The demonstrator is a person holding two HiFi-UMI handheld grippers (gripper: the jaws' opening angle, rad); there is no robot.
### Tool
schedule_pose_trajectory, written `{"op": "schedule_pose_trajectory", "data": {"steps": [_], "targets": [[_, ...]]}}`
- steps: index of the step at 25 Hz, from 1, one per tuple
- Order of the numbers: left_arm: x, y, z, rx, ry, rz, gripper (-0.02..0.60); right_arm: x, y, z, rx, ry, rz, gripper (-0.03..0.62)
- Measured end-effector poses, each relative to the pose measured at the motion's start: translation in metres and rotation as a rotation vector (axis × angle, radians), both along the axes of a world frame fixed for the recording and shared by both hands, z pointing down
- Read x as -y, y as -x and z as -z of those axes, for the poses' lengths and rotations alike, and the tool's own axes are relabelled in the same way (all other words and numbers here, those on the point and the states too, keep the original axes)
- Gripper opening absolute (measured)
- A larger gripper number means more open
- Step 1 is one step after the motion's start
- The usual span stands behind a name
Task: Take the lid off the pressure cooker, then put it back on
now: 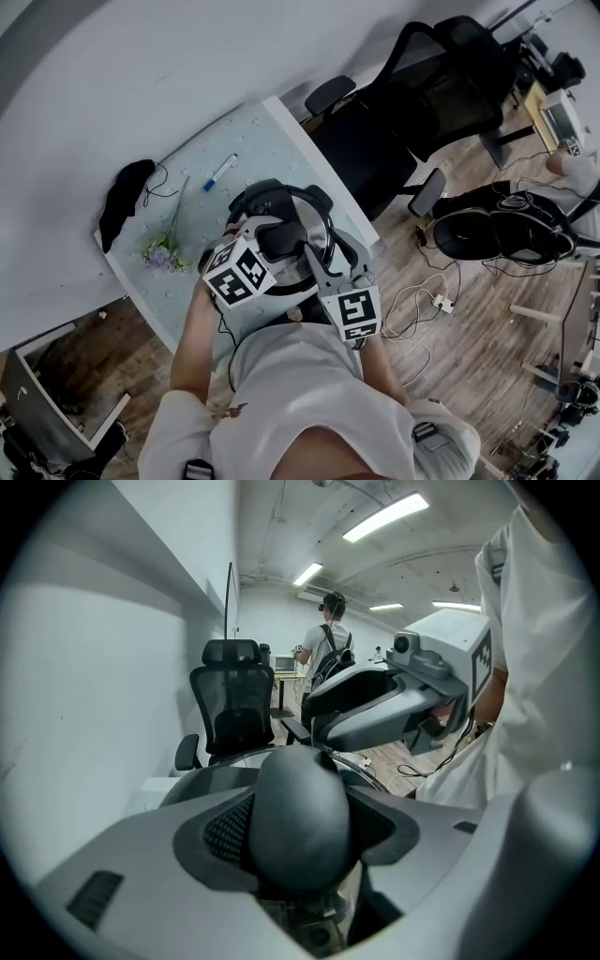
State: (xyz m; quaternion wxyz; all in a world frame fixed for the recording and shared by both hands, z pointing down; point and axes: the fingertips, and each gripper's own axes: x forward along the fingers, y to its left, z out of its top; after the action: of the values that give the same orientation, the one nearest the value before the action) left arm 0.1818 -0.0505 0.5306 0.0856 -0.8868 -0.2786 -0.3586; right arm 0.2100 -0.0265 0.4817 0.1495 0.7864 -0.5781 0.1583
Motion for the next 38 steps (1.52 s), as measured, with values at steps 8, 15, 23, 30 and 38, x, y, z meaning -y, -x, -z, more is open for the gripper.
{"op": "schedule_pose_trajectory", "data": {"steps": [8, 15, 23, 30, 38], "targets": [[-0.002, 0.001, 0.002, -0.002, -0.007, -0.015, 0.275, -0.004, 0.001, 0.004, -0.005, -0.007, -0.008, 0.198], [-0.002, 0.002, 0.006, -0.002, -0.016, -0.014, 0.275, -0.007, 0.001, 0.008, -0.013, -0.015, -0.012, 0.197], [-0.001, 0.002, 0.023, -0.032, -0.015, 0.0, 0.275, -0.012, 0.002, 0.019, -0.033, -0.034, -0.013, 0.196], [-0.001, 0.006, 0.038, -0.064, -0.02, 0.035, 0.275, -0.015, 0.004, 0.03, -0.058, -0.055, -0.001, 0.196], [0.007, 0.014, 0.059, -0.109, -0.04, 0.107, 0.275, -0.008, 0.016, 0.045, -0.083, -0.082, 0.054, 0.196]]}}
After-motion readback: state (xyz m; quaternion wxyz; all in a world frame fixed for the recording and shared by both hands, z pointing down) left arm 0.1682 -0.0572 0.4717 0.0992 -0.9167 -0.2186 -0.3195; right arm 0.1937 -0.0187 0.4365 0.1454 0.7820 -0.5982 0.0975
